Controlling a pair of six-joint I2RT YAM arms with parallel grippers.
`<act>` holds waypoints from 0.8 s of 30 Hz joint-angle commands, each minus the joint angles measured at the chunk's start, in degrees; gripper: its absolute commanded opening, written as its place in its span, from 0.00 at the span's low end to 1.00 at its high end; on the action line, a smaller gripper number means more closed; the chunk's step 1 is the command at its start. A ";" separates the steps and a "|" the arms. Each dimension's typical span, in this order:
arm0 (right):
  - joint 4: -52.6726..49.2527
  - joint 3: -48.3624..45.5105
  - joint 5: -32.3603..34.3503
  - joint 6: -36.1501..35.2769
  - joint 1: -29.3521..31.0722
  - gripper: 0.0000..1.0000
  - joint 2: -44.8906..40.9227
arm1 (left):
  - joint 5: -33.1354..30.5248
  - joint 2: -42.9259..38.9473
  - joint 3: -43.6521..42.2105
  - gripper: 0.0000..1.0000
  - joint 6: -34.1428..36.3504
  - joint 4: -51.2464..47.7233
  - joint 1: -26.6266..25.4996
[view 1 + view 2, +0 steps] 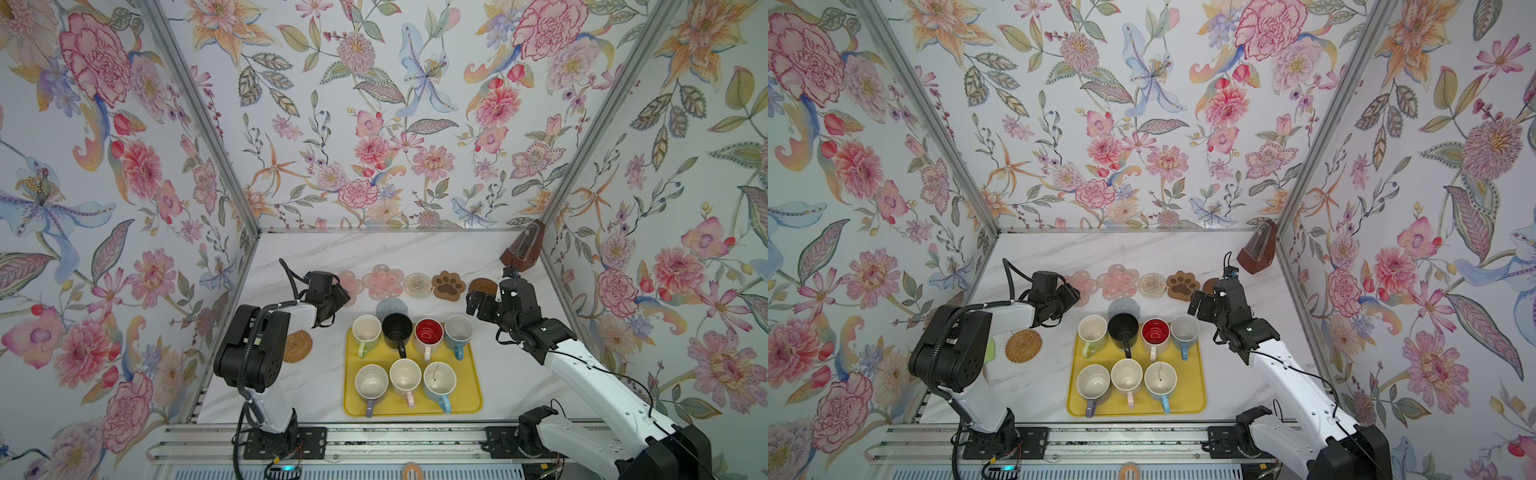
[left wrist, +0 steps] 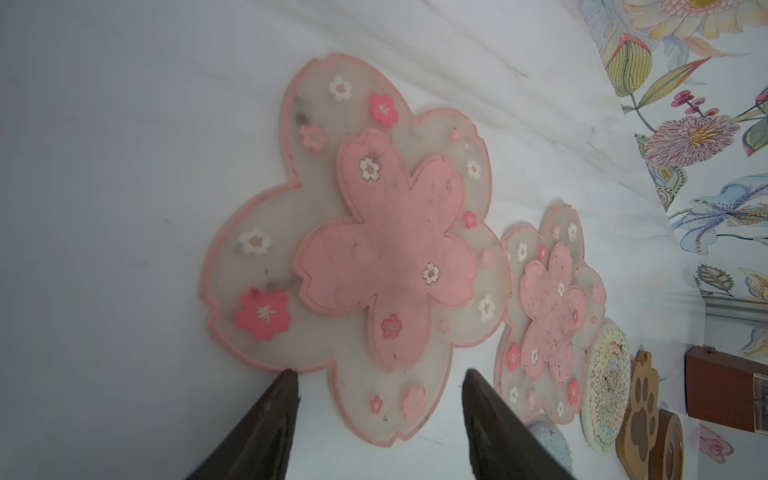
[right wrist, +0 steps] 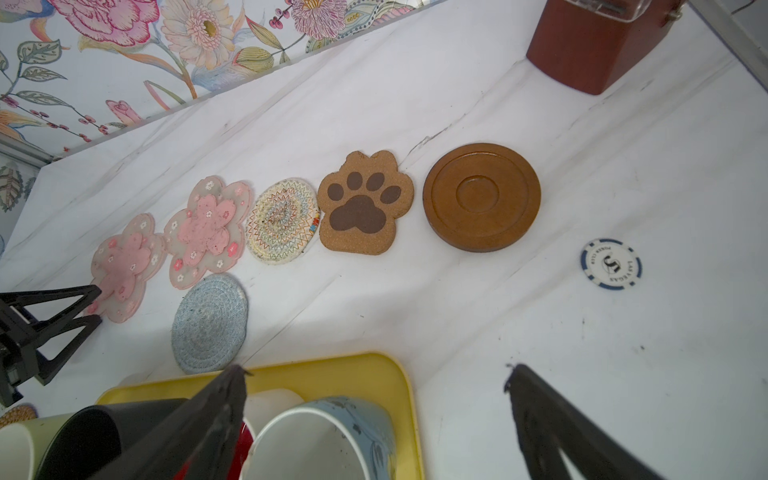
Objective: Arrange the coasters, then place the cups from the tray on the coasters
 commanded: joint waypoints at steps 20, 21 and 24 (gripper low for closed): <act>-1.54 0.79 1.29 0.05 -0.33 0.99 0.59 | 1.74 2.54 3.16 0.67 1.25 -1.90 2.76; -1.54 0.78 1.30 -0.04 -0.33 0.99 0.59 | 1.29 1.31 3.31 0.67 1.89 -2.88 2.85; -1.54 0.88 1.37 -0.24 -0.33 0.99 0.60 | -1.02 -3.46 4.07 0.69 4.93 -7.68 2.95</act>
